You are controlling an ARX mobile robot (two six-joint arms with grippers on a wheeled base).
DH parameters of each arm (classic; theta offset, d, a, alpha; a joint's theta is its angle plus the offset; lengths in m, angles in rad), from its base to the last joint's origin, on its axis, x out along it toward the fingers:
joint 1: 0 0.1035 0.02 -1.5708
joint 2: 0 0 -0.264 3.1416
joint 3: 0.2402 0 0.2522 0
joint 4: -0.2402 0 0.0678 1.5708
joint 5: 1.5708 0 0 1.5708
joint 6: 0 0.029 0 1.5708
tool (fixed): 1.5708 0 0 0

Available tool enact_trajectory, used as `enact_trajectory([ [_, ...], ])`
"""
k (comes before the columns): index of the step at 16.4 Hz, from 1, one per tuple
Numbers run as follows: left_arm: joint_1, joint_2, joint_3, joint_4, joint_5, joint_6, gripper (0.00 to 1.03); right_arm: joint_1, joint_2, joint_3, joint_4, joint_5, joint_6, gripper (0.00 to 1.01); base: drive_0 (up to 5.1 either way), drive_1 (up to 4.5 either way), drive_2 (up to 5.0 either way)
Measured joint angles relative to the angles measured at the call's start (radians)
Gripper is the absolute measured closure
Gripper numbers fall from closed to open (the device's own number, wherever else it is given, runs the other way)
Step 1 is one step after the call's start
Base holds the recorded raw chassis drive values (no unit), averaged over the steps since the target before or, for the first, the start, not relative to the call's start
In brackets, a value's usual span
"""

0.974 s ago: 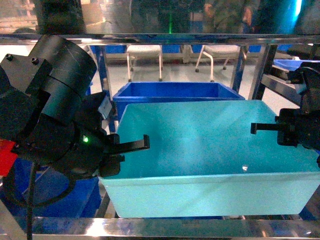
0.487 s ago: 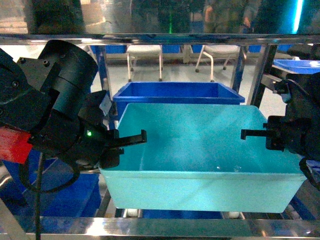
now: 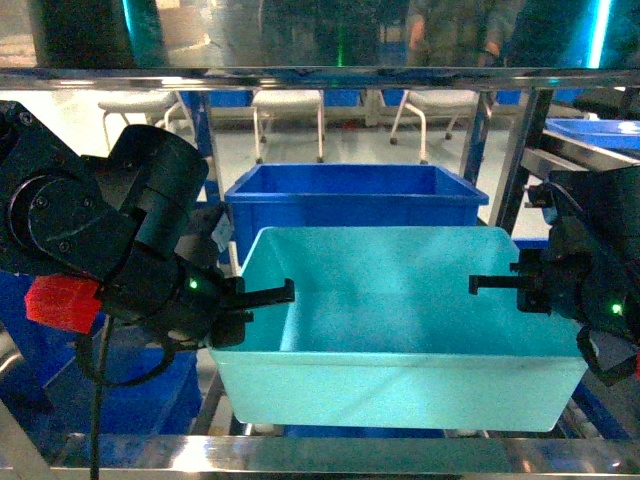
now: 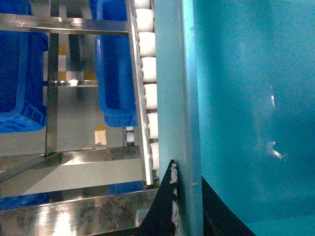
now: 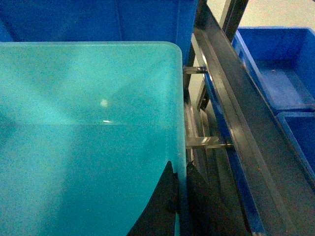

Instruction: Organize blue bins on left shelf correctly

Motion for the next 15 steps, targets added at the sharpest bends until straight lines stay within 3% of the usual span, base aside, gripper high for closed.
enact_trajectory([
  [15,0.065,0.115,0.125,-0.080,0.031,0.055,1.01,0.032,0.105,0.143,-0.070,-0.011,0.006,0.99,0.0,0.00,0.0],
])
